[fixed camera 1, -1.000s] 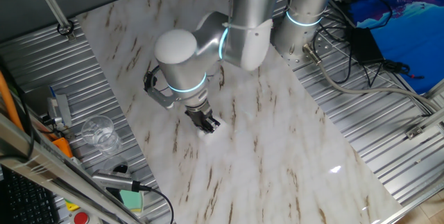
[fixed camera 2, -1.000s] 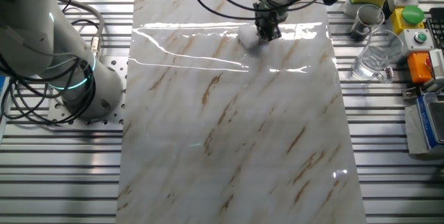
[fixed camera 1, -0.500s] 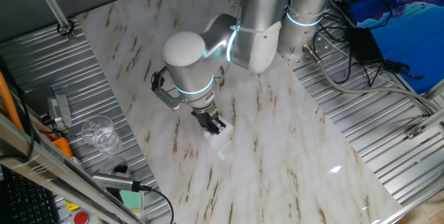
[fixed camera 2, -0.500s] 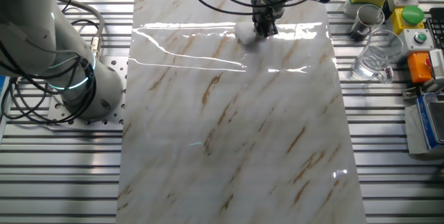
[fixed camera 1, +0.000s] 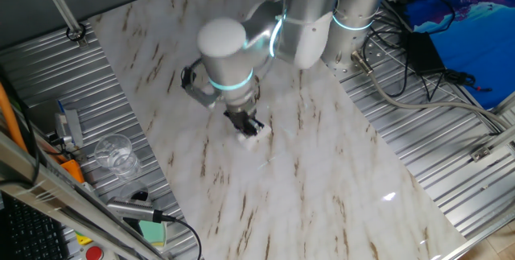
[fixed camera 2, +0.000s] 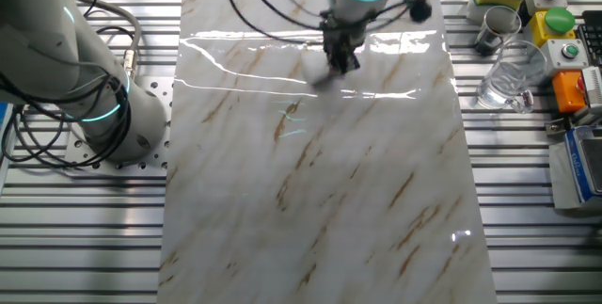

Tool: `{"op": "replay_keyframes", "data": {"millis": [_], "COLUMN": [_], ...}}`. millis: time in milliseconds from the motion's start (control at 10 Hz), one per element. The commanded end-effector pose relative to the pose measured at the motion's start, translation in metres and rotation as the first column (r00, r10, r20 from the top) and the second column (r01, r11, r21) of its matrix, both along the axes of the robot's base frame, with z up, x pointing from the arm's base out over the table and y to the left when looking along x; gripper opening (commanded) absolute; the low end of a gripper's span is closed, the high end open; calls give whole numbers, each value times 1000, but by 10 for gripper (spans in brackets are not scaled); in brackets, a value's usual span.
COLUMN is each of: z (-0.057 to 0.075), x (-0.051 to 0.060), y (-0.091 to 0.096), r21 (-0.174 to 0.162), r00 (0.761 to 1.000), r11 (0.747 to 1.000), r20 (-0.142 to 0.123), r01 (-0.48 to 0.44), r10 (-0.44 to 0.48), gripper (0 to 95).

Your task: Clean the tabletop with a sponge

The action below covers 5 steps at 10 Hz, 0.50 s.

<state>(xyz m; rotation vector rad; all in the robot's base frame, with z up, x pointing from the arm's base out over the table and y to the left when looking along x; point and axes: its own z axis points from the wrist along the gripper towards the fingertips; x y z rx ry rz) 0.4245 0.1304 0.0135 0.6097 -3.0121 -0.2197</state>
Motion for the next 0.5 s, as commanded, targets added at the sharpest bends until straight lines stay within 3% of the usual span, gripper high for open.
{"op": "replay_keyframes", "data": {"millis": [100,200,300,400,500], "z": [-11,-12,-10,-10,-11], "x": [-5,-7,-7,-7,-6], "y": [-22,-35,-34,-34,-35], "r21": [39,49,97,193,173], "r00": [999,998,998,996,997], "r11": [999,997,994,981,985], "r20": [-5,-1,-38,-90,-77], "r01": [-38,-66,-42,20,-1], "r10": [38,67,45,-2,14], "gripper": [0,0,0,0,0]}}
